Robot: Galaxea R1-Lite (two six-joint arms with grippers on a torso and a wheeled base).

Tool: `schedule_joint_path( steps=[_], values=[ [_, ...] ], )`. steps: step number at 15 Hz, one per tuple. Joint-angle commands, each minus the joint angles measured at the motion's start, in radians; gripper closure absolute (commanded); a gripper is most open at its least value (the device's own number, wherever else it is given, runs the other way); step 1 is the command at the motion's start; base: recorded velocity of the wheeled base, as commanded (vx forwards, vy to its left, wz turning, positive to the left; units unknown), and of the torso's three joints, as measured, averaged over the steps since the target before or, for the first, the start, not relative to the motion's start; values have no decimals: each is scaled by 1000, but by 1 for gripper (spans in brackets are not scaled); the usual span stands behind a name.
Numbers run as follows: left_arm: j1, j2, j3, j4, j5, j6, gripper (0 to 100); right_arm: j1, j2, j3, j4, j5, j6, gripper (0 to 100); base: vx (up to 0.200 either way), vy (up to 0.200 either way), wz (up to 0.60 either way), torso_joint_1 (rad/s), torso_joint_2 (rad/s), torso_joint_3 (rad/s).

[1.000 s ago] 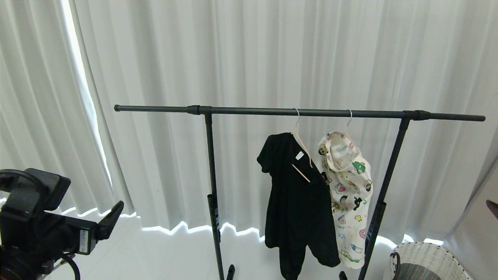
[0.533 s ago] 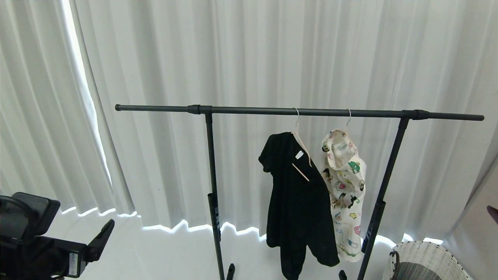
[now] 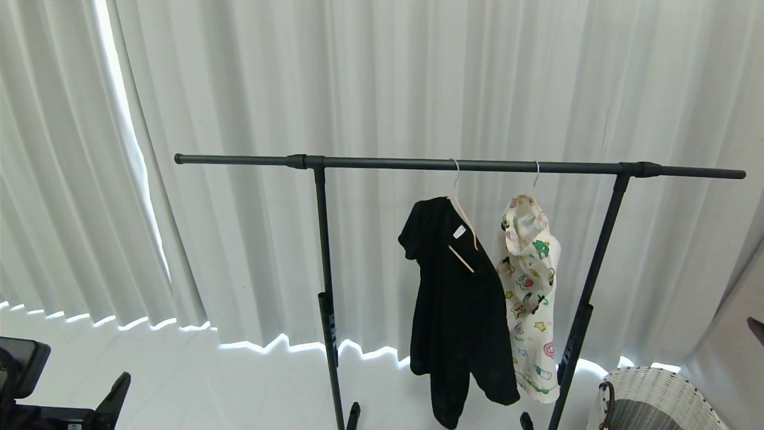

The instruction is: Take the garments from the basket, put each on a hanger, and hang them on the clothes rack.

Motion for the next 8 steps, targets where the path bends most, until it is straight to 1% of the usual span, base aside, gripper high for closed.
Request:
schedule_joint_path(
  steps=[1,2,6,8],
  values=[
    [13,-54,2,31,0,-6,0,0,-12,11,0,0,0,0,0,0,0,-212,471,251],
    [13,-86,2,69,0,-6,0,0,-22,20,0,0,0,0,0,0,0,-212,505,276],
    [13,-303,2,284,0,1,0,0,-104,84,0,-1,3,0,0,0,0,-227,507,282],
    [13,-522,2,488,0,4,0,0,-190,127,0,2,5,0,0,0,0,-217,510,281]
  ],
)
